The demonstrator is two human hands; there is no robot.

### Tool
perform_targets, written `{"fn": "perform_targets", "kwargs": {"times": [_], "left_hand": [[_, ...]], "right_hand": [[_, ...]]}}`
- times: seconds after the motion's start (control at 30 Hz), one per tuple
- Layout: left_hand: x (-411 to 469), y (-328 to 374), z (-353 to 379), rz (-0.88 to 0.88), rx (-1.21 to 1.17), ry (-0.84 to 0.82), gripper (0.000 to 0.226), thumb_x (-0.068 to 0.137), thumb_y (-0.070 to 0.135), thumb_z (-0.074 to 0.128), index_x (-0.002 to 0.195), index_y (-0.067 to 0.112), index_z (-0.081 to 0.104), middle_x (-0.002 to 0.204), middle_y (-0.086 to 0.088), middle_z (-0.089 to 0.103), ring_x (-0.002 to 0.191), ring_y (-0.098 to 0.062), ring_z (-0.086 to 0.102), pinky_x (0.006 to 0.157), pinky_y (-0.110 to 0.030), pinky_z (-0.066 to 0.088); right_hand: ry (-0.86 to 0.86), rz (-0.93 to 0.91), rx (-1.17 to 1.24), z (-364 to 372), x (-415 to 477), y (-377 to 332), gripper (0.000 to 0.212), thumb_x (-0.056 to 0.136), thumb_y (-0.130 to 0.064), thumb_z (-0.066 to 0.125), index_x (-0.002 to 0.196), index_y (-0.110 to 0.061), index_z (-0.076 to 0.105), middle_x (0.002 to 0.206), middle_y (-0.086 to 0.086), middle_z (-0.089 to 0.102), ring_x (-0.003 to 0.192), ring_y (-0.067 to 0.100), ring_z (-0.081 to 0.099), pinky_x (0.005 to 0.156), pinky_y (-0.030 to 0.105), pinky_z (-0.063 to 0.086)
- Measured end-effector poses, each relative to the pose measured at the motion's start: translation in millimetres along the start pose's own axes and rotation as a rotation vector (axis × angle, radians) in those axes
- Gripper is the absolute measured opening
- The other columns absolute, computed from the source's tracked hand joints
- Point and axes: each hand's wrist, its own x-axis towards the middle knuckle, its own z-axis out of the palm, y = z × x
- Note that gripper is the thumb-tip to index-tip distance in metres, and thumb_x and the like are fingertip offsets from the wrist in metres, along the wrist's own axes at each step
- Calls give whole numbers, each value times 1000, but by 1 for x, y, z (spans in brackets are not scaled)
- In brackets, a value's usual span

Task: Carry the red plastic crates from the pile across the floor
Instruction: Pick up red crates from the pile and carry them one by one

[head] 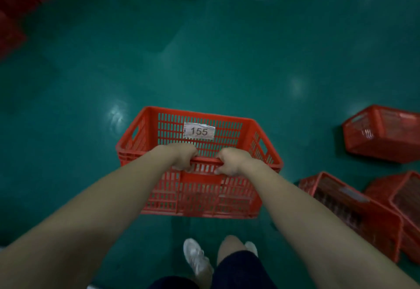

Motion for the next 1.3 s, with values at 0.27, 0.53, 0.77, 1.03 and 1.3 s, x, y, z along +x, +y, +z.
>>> {"fn": "perform_targets", "kwargs": {"times": [0.27,0.53,0.77,1.03,1.3], "left_hand": [[-47,-75,-87,-136,-93,240,22,83,16,65,103,7,64,105,-12,68,98,-28,63,76,-31,47],[-46,-152,-203,-303,-173,402,26,84,19,65,107,8,64,111,-12,66,101,-27,62,78,-28,46],[-49,-209,-299,-427,-219,548,26,84,19,65,107,8,64,110,-13,67,102,-28,62,77,-27,45],[-57,-304,-367,-531,-243,642,26,83,23,68,106,12,64,108,-9,67,101,-27,62,75,-25,42],[-51,-467,-440,-550,-234,678,24,82,24,69,103,12,64,105,-9,68,97,-27,63,76,-28,46]], "right_hand": [[107,-181,-241,-138,48,-65,28,85,-39,68,104,-18,66,112,6,68,107,25,62,74,25,41],[203,-369,-433,-284,131,-105,28,83,-39,69,103,-20,66,110,5,68,106,25,63,74,27,42],[289,-512,-554,-405,191,-141,28,84,-39,69,104,-19,66,112,5,68,108,25,62,72,24,38],[344,-633,-632,-493,267,-207,26,84,-38,68,104,-21,66,111,4,68,107,25,62,71,26,39],[381,-659,-674,-578,394,-305,24,84,-38,69,100,-21,65,108,3,68,105,26,62,72,27,40]]}}
